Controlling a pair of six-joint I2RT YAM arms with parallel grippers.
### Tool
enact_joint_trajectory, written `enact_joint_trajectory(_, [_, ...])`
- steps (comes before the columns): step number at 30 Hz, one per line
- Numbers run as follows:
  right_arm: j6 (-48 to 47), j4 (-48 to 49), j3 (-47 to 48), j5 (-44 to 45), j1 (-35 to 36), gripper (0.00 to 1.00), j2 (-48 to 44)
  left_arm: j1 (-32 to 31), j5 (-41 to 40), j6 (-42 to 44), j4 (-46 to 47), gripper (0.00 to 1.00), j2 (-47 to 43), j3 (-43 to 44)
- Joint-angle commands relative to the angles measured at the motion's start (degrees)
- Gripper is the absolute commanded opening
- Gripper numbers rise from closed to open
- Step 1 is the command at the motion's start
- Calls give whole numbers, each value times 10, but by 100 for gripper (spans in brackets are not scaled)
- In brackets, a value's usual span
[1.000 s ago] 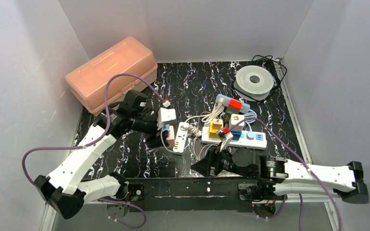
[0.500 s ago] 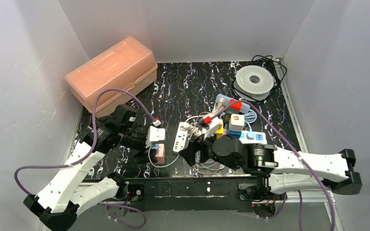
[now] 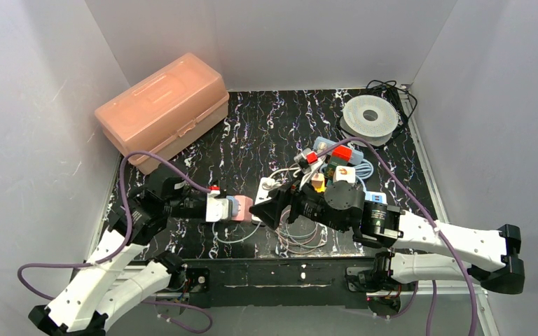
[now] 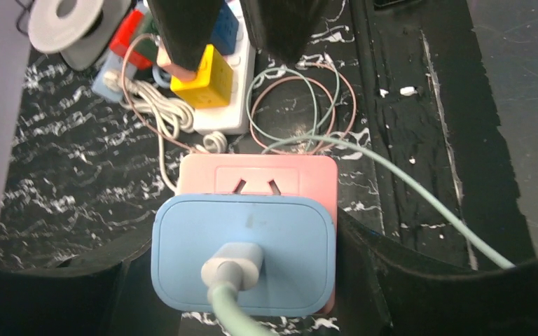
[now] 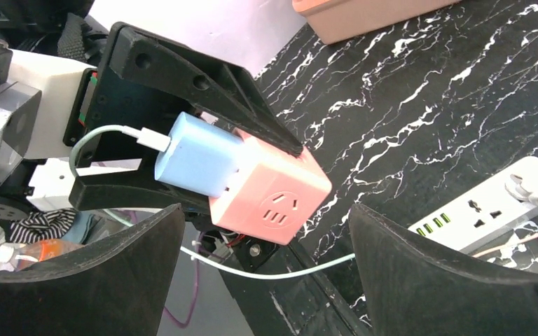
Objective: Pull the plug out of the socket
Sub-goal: Remove the plug from the socket.
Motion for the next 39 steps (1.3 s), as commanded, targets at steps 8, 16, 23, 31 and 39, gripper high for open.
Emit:
enact_joint_trajectory(8, [-320,34,-60,-6,-4,95,-85,0,121,18,-25,0,34,100])
enact_joint_trajectory(16, [-438,-53,7,-95,-4,95,-59,0,187,-3,-36,0,32,112])
enact_joint_trajectory(23, [-464,-61,58,-158,4,95,-23,0,183,7,-56,0,43,126])
enact_joint_trajectory(31, [-456,-80,99,-220,14,95,17,0,182,26,-59,0,43,118])
enact_joint_trajectory(39, [-469,-66,105,-199,14,96,66,0,178,22,-54,0,46,121])
